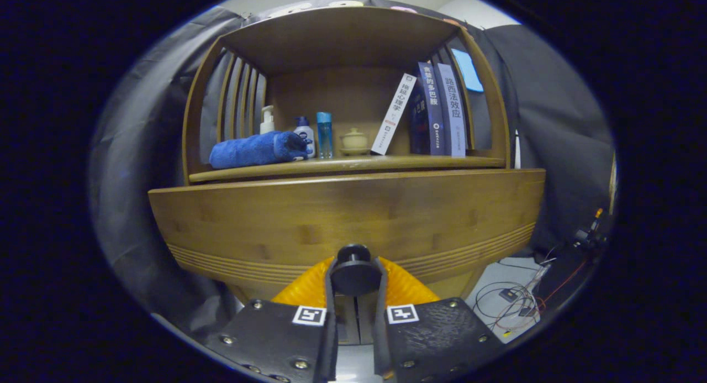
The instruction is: Pull open the drawer, take out the items inside it, and place them on the countertop above the cabinet.
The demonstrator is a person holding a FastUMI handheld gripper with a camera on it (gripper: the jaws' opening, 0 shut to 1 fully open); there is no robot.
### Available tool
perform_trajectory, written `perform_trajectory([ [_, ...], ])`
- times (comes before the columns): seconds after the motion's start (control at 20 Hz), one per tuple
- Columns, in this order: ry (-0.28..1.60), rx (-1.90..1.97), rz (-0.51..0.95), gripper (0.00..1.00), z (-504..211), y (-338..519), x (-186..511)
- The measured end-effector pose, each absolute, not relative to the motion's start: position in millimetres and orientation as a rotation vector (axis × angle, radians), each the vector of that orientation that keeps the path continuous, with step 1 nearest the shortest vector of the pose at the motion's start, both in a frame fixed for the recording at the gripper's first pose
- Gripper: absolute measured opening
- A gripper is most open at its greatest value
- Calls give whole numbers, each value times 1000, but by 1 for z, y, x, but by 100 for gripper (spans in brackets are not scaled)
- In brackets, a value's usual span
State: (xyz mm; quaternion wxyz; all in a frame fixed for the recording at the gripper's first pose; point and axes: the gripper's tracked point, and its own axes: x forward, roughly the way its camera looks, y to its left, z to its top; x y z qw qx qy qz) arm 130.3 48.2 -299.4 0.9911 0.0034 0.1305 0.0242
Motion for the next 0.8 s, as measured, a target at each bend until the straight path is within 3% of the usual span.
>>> perform_trajectory([
  [0.8, 343, -26, 62, 26, -307, 36, 32],
])
